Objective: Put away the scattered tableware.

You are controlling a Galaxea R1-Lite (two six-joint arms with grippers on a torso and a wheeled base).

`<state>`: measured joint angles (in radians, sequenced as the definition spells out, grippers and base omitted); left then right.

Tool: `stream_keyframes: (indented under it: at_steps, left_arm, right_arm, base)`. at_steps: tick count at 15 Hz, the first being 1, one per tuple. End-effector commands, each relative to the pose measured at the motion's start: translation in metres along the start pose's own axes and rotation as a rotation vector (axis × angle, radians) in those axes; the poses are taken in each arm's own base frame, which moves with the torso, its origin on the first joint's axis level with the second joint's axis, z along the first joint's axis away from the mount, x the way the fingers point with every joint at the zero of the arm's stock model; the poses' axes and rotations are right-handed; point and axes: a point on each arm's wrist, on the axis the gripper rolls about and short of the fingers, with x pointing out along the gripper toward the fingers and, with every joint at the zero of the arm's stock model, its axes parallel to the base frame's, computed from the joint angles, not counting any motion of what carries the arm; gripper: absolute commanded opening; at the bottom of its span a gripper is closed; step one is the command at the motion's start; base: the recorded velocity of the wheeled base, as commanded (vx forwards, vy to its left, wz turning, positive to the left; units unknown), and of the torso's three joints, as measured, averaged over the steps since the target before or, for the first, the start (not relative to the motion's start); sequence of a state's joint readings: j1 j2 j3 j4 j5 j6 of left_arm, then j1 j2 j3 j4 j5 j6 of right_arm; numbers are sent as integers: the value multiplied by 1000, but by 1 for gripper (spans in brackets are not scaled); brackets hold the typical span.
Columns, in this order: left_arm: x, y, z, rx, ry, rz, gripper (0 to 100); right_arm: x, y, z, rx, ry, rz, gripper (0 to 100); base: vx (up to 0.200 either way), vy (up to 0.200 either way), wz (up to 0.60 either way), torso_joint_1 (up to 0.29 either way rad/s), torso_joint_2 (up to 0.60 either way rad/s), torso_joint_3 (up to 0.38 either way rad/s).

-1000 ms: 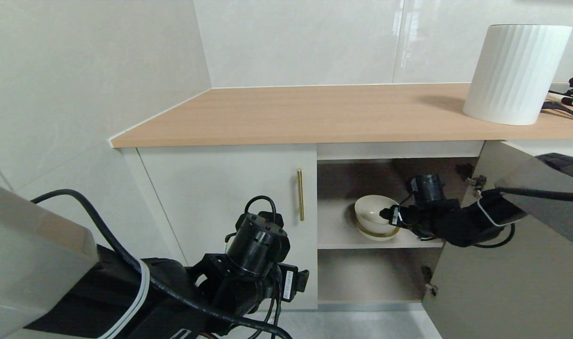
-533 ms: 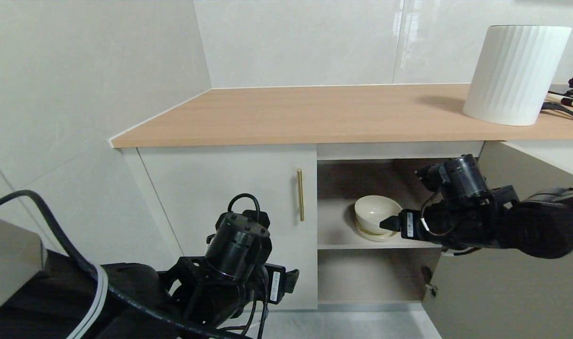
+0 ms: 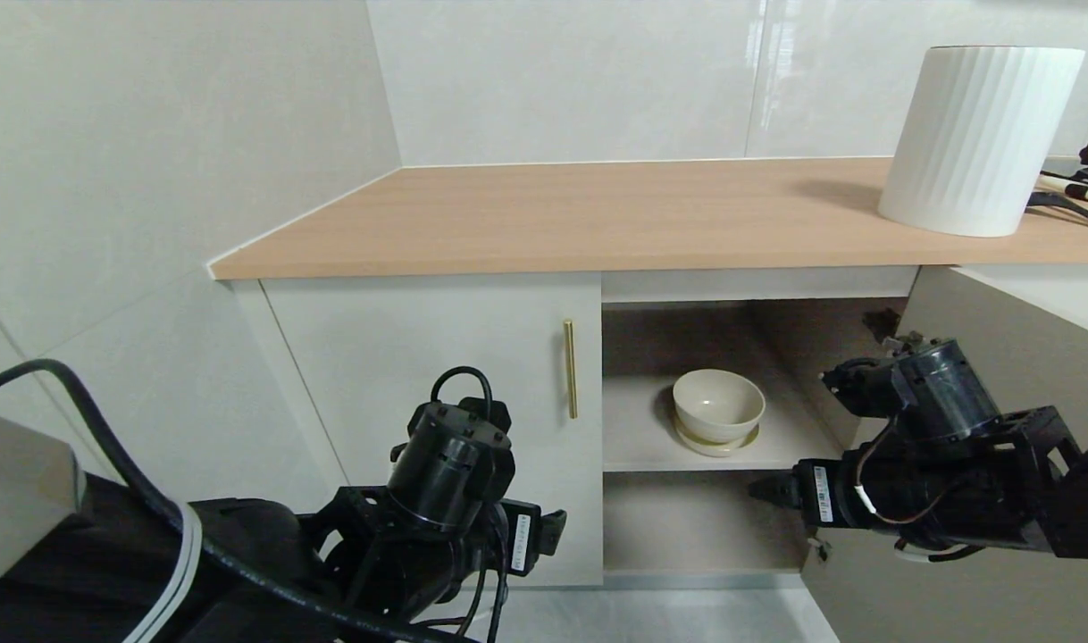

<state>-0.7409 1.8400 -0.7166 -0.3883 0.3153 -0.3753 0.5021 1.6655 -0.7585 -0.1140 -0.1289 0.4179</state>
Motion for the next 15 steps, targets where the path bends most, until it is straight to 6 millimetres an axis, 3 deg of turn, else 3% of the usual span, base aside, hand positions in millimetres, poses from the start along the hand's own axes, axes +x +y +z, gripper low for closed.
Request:
stream_keyframes:
  at_steps: [1, 15]
  left_arm:
    - [1, 0, 0, 0, 2, 2, 100]
    - [1, 0, -1, 2, 4, 2, 100]
  right_arm:
    - [0, 0, -1, -4, 6, -2, 100]
    - [3, 3, -8, -35, 29, 0, 100]
  base:
    - [-200, 0, 0, 12, 2, -2]
    - [-200, 0, 0, 0, 2, 4]
